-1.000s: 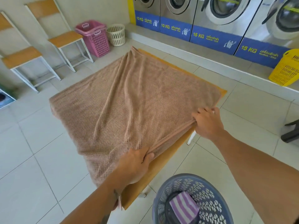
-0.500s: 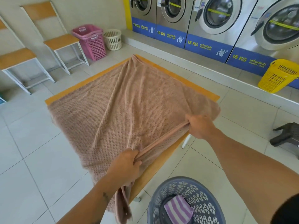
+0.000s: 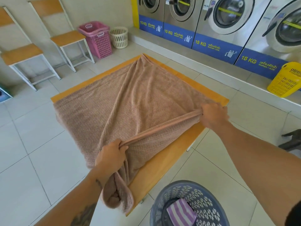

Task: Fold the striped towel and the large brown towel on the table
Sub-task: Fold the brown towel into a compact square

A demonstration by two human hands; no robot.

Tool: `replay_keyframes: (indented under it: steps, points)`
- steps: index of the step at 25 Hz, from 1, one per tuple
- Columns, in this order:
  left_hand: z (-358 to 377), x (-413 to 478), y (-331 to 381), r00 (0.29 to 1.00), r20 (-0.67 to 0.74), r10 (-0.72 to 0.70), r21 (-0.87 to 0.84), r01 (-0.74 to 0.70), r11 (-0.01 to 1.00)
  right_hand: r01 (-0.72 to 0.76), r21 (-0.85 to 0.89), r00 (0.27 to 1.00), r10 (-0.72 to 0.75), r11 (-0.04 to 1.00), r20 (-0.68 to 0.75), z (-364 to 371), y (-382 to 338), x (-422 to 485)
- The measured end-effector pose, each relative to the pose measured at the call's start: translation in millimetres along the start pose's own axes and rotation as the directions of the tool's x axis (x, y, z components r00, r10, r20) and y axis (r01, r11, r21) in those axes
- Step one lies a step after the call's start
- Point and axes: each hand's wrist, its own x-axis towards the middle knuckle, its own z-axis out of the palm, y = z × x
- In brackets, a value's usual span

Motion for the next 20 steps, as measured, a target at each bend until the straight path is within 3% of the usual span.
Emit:
replay_keyframes:
  steps: [5, 6, 10, 14, 20]
  points:
    - [-38, 11, -9, 0.957, 0.289, -0.022, -0.242, 0.095, 0.966, -0.009, -0.024, 0.999, 0.008, 1.000, -0.033, -31, -33, 38]
    - [-45, 13, -15, 0.957, 0.290, -0.016, -0.261, 0.095, 0.961, 0.011, -0.032, 0.999, -0.012, 0.999, -0.051, -35, -39, 46]
    - [-66, 36, -20, 1.000, 0.025, -0.018, -0.122, 0.021, 0.992, 0.095, 0.073, 0.994, -0.090, 0.993, -0.064, -38, -57, 68]
    - [-81, 62, -10, 0.990, -0.138, -0.019, -0.015, 0.017, 1.000, 0.164, 0.201, 0.986, -0.158, 0.966, -0.044, -42, -82, 82]
    - [-111, 99, -7, 0.948, -0.315, -0.041, 0.095, 0.075, 0.993, 0.258, 0.052, 0.954, -0.246, 0.965, -0.172, -67, -98, 109]
